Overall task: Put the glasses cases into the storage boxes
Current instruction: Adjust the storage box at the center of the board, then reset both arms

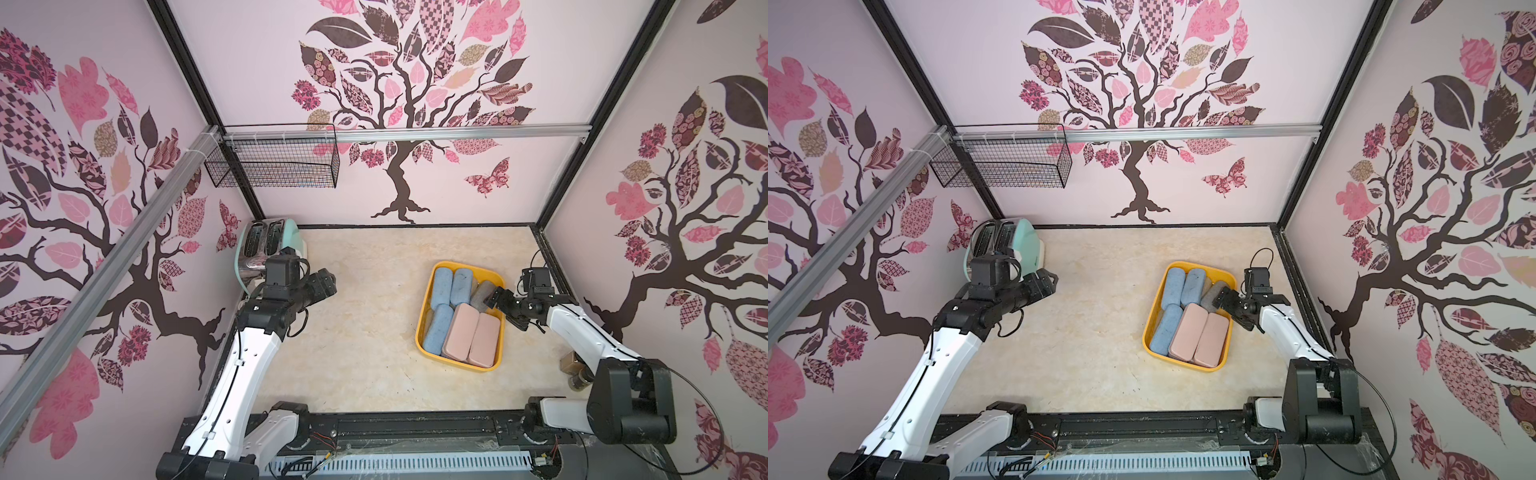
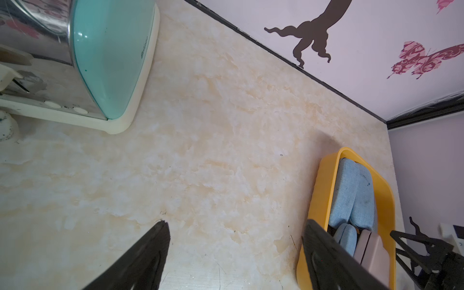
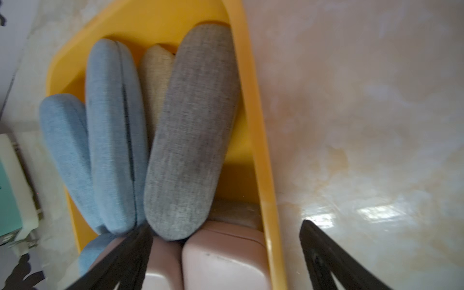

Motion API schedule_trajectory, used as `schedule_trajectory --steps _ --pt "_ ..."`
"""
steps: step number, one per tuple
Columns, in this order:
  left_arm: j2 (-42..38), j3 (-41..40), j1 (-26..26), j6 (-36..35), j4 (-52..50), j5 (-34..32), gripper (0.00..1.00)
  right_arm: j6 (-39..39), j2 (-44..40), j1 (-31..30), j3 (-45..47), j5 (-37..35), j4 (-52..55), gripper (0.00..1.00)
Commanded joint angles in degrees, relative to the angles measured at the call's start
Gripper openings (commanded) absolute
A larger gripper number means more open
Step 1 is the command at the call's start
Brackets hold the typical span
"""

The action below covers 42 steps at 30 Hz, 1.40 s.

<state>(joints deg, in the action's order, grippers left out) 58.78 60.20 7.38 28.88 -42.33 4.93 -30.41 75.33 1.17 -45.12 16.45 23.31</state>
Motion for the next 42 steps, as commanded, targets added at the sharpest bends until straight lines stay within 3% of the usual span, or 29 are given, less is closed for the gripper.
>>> schedule_trajectory --steps 1,7,14,18,22,24,27,28,33,36,38,40,42 --pt "-0.86 -2.95 -0.52 -0.25 -0.04 -0.54 0.86 -0.72 0.44 -1.17 0.36 8.45 -3.86 0.95" --pt "-0.23 -3.77 -1.14 -0.43 0.66 -0.01 0.86 -3.01 0.82 -8.01 -0.99 5.62 -4.76 0.94" --pt "-0.16 -4.45 -1.31 -0.01 1.32 0.32 0.85 -0.41 7.33 -8.24 -6.20 5.80 -4.87 0.94" --pt "0.13 -4.54 -1.39 0.10 1.15 -0.04 0.85 1.94 6.56 -8.25 -10.72 -4.63 2.10 0.94" --pt "-0.54 -3.49 -2.32 -0.12 2.79 -0.26 0.86 2.79 -4.71 -8.21 -9.53 -15.34 1.66 0.99" --pt "-1.59 -3.01 -2.85 0.80 5.78 -2.48 0.85 2.16 -9.55 -8.20 -6.83 -24.77 -0.14 1.00" --pt "-2.45 -4.89 -2.86 1.68 13.12 -13.15 0.87 1.12 -14.02 -7.99 0.61 -38.38 -7.49 1.00" --pt "-2.28 -7.01 -2.87 1.50 16.40 -18.29 0.96 0.95 -14.86 -8.02 3.75 -40.48 -10.60 1.00" --pt "1.40 -17.94 -3.85 -8.27 32.45 -35.92 0.97 9.97 -16.73 -7.93 18.38 -47.83 -31.86 1.00" --pt "5.49 -24.98 -3.96 -20.71 45.43 -36.92 0.97 13.81 -13.38 -7.92 21.16 -53.29 -38.83 1.00" --pt "6.52 -33.31 -4.01 -26.27 60.12 -32.13 0.97 16.36 -10.69 -7.76 24.55 -55.35 -46.88 1.00" --pt "8.98 -40.59 -3.98 -27.22 71.36 -29.81 0.97 18.41 -7.77 -6.22 28.45 -51.25 -56.53 1.00" --pt "12.40 -41.30 -4.09 -25.07 74.83 -29.43 0.97 19.11 -4.85 -5.38 30.62 -47.98 -65.11 1.00"
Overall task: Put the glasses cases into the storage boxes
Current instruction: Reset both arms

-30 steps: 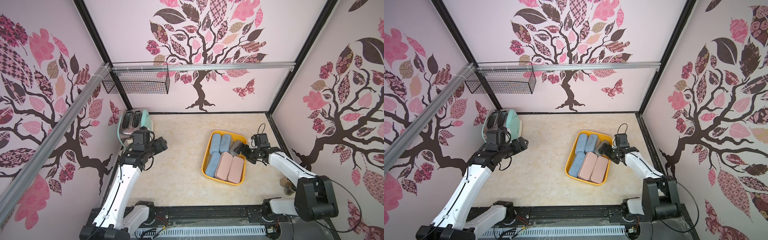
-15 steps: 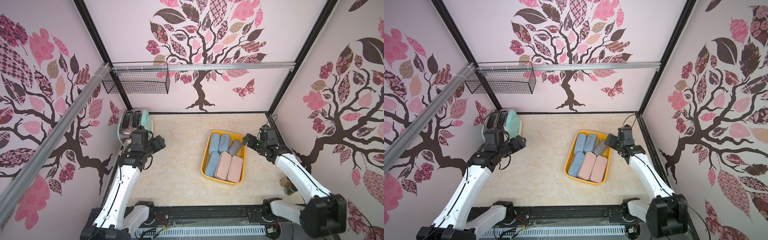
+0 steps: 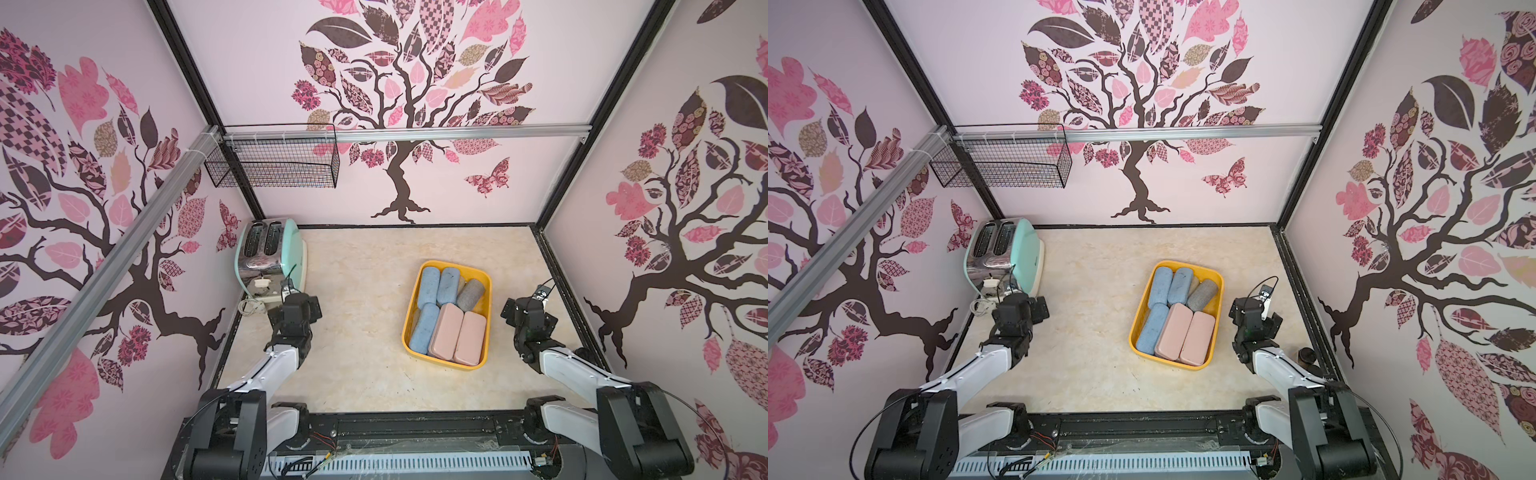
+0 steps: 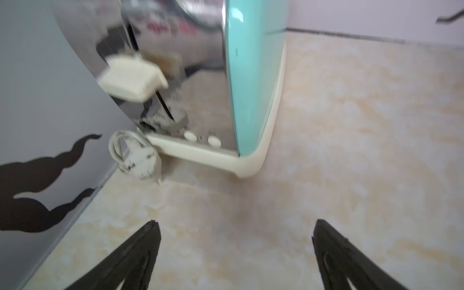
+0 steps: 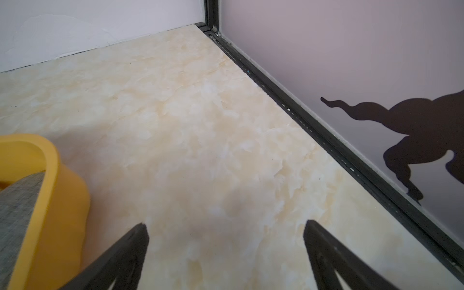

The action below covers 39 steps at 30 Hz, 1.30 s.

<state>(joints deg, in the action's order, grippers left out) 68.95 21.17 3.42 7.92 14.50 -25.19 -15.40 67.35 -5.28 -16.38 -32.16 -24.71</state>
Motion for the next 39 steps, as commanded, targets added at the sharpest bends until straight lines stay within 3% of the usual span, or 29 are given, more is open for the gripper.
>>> schedule_trajectory --steps 1,5,7,9,12,13,15,17,19,21,23,25,39 --pt "3.51 -0.99 -0.15 -5.26 17.40 3.91 0.97 4.52 3.78 1.10 1.07 3.78 -17.60 1.00" --pt "8.20 1.63 -4.35 -6.97 19.44 18.29 0.97 9.40 11.08 1.59 1.73 12.45 -33.53 1.00" --pt "11.06 2.12 -8.14 -4.44 23.91 22.11 0.97 9.82 16.75 3.06 1.80 19.26 -39.03 1.00" --pt "13.93 6.73 -13.17 -1.80 17.79 32.31 0.97 10.94 24.18 3.40 3.42 21.37 -51.40 1.00" --pt "18.85 5.37 -15.15 1.42 28.62 38.05 0.97 10.61 20.62 3.39 0.50 22.50 -39.61 1.00" --pt "17.40 5.20 -14.20 -1.44 25.86 38.75 0.97 10.89 21.97 3.38 1.42 22.33 -43.88 0.99" --pt "18.83 3.03 -6.81 -6.05 29.36 27.99 0.97 10.87 23.30 3.32 2.00 21.96 -47.22 0.99" --pt "22.44 -0.57 -5.64 -5.57 41.90 22.48 0.97 10.81 21.82 3.23 1.04 21.90 -43.15 1.00" --pt "20.06 1.09 -6.18 -4.02 33.75 21.22 0.97 10.87 21.37 3.17 0.82 21.49 -41.76 1.00" --pt "21.78 0.23 -6.21 -3.96 39.22 21.10 0.97 10.89 21.59 2.87 0.96 20.69 -42.56 1.00" --pt "19.83 1.00 -5.71 -4.39 33.70 20.32 0.97 10.86 21.59 2.83 1.00 20.57 -42.59 0.99" --pt "21.13 0.81 -3.82 -5.37 36.73 15.54 0.97 10.91 21.45 2.85 0.91 20.61 -42.46 0.99" --pt "20.27 1.06 -3.74 -5.29 34.63 15.49 0.97 10.90 21.59 2.79 0.78 20.65 -42.30 0.99"
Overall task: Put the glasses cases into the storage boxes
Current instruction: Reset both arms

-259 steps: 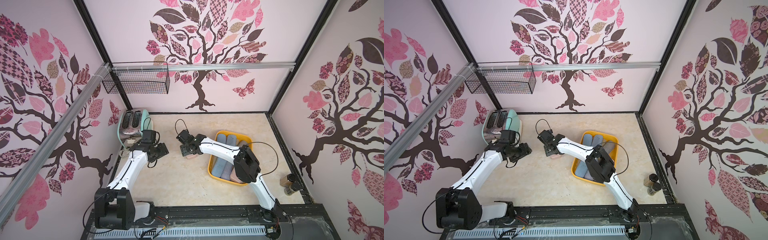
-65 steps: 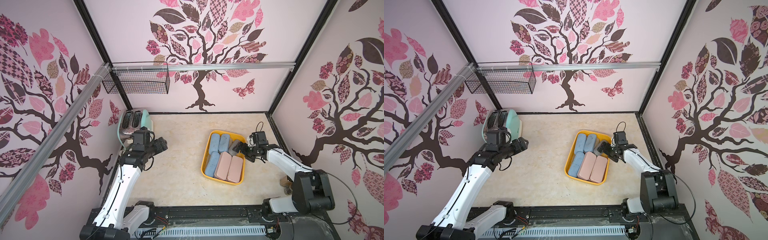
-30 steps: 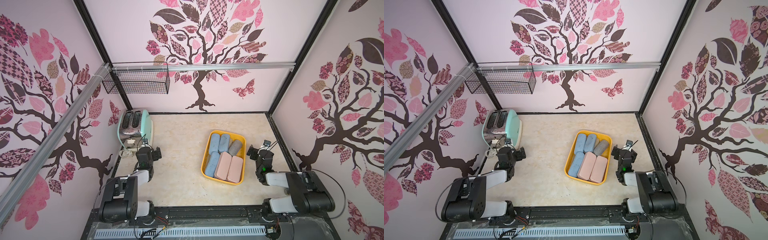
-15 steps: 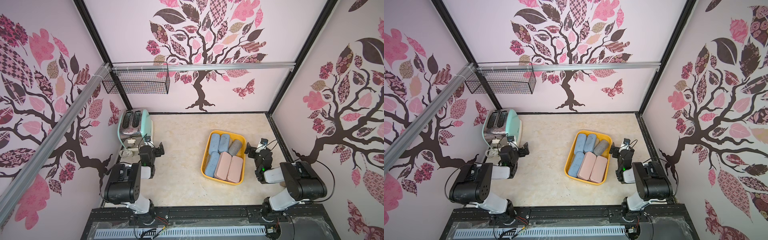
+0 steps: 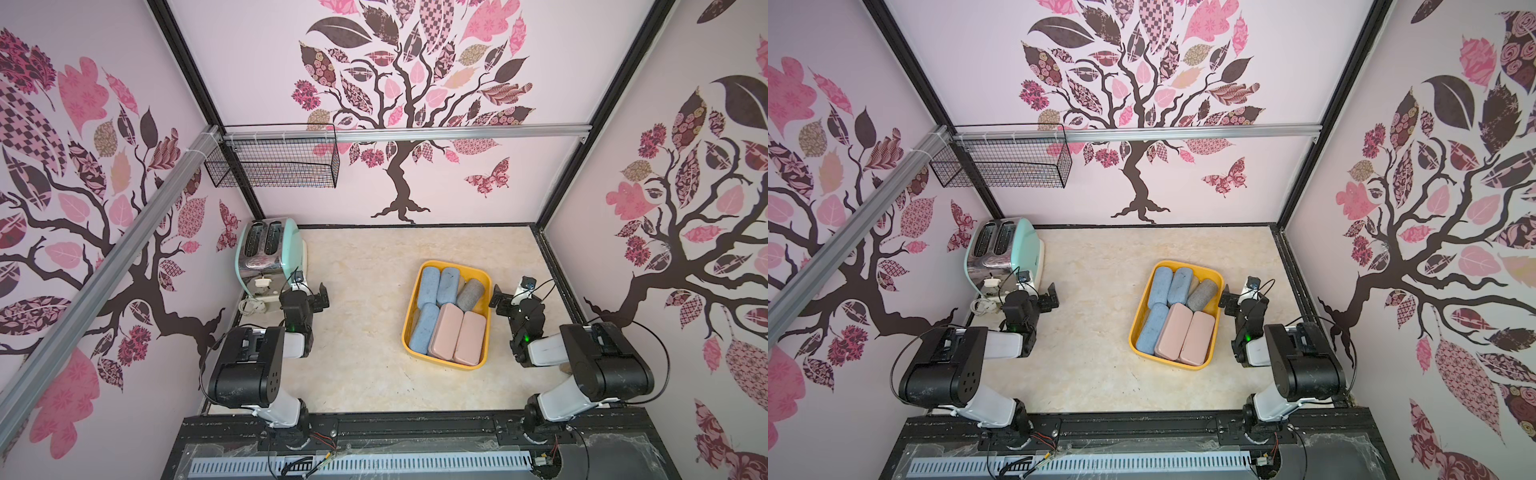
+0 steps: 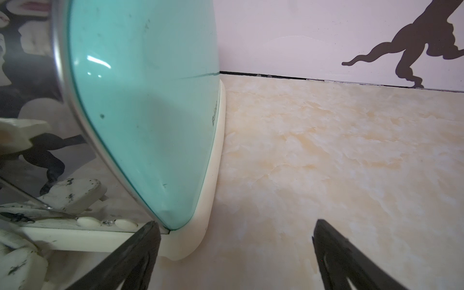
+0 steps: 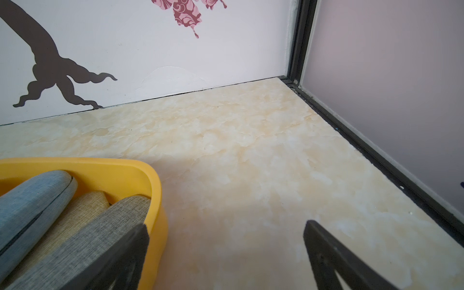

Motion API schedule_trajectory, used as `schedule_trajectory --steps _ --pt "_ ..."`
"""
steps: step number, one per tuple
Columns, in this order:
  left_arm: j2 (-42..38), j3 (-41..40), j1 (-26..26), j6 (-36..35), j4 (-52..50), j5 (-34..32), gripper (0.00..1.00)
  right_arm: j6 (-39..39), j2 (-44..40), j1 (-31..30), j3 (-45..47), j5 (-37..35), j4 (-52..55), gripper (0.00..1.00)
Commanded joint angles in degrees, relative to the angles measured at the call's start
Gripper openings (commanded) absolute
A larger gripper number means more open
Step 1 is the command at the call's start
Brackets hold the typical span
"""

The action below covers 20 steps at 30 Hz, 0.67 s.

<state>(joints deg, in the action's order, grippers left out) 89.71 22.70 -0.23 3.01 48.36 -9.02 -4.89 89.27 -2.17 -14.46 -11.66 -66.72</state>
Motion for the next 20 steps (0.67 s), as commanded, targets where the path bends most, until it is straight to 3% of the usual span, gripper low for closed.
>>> schedule_trajectory --steps 1,20 --pt "-0.54 -0.46 -0.02 -0.37 0.73 -0.68 0.97 0.40 -0.31 -0.29 -1.14 0.20 -0.31 0.99" --pt "-0.55 -0.44 -0.16 -0.32 0.64 -0.22 0.97 0.93 -0.34 -0.68 -1.43 0.11 0.46 1.00"
